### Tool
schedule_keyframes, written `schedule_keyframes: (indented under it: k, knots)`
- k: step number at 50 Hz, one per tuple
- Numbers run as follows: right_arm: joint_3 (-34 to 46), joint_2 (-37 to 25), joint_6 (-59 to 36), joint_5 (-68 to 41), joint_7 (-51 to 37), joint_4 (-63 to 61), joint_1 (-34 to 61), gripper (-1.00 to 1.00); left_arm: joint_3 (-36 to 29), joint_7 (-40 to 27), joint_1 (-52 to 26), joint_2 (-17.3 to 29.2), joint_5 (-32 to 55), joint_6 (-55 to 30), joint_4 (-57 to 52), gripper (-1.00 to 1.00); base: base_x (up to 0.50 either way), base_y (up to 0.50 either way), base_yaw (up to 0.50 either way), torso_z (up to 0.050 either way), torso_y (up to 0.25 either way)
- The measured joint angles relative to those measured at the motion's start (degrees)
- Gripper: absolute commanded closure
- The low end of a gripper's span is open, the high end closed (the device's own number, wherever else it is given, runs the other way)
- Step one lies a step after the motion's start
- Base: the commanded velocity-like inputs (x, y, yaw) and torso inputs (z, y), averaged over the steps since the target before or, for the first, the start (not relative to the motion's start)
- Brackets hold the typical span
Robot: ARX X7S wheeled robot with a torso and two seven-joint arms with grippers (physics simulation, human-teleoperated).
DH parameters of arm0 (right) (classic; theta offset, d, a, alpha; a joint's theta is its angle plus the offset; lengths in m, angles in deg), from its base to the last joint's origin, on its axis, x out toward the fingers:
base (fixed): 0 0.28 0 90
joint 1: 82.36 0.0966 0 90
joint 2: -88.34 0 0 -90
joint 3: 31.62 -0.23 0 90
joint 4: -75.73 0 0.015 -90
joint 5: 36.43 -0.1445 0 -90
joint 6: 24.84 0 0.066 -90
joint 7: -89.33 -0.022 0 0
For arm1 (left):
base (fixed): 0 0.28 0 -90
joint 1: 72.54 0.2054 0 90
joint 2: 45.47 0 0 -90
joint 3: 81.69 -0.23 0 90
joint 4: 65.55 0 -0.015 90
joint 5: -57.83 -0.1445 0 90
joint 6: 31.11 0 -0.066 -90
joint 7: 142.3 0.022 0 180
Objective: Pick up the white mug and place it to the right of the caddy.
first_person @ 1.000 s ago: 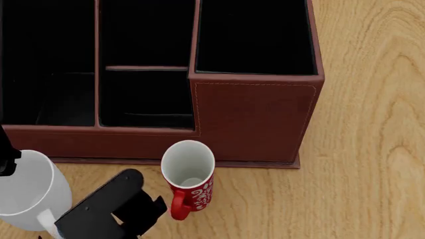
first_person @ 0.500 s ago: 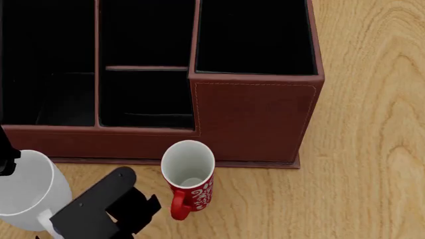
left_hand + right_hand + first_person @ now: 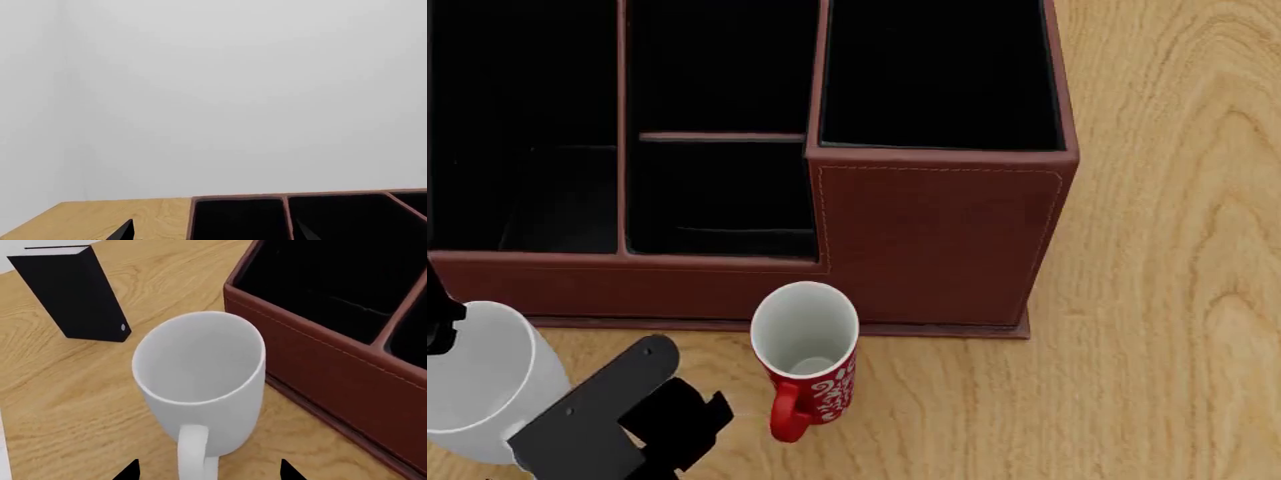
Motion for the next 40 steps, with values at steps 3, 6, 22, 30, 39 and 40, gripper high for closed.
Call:
schedule_keyframes:
  k: [3, 6, 22, 30, 39, 40]
  knots:
    - [0.24, 0.27, 0.02, 0.04, 0.08, 0.32, 0.15, -1.0, 0.08, -0.01, 0.06, 0.05, 0.08, 0.12, 0.07, -1.0, 0.0, 0.0, 0.0, 0.0, 0.0]
    - [0.48, 0.54, 0.07, 0.09, 0.16, 0.67, 0.26, -1.0, 0.15, 0.0, 0.15, 0.1, 0.13, 0.32, 0.22, -1.0, 0.0, 0.0, 0.0, 0.0, 0.0]
    - [1.73, 1.7, 0.37, 0.26, 0.57, 2.26, 0.51, -1.0, 0.44, -0.1, 0.48, 0.37, 0.48, 0.85, 0.54, -1.0, 0.0, 0.0, 0.0, 0.0, 0.0]
    - [2.22, 2.07, 0.67, 0.31, 0.83, 3.05, 0.55, -1.0, 0.37, -0.2, 0.43, 0.52, 0.55, 0.86, 0.59, -1.0, 0.0, 0.0, 0.0, 0.0, 0.0]
    - [2.71, 2.39, 0.99, 0.33, 1.06, 3.9, 0.58, -1.0, 0.26, -0.29, 0.48, 0.65, 0.61, 1.01, 0.72, -1.0, 0.0, 0.0, 0.0, 0.0, 0.0]
    - [2.77, 2.43, 1.05, 0.34, 1.09, 4.02, 0.57, -1.0, 0.26, -0.3, 0.49, 0.68, 0.63, 1.01, 0.72, -1.0, 0.0, 0.0, 0.0, 0.0, 0.0]
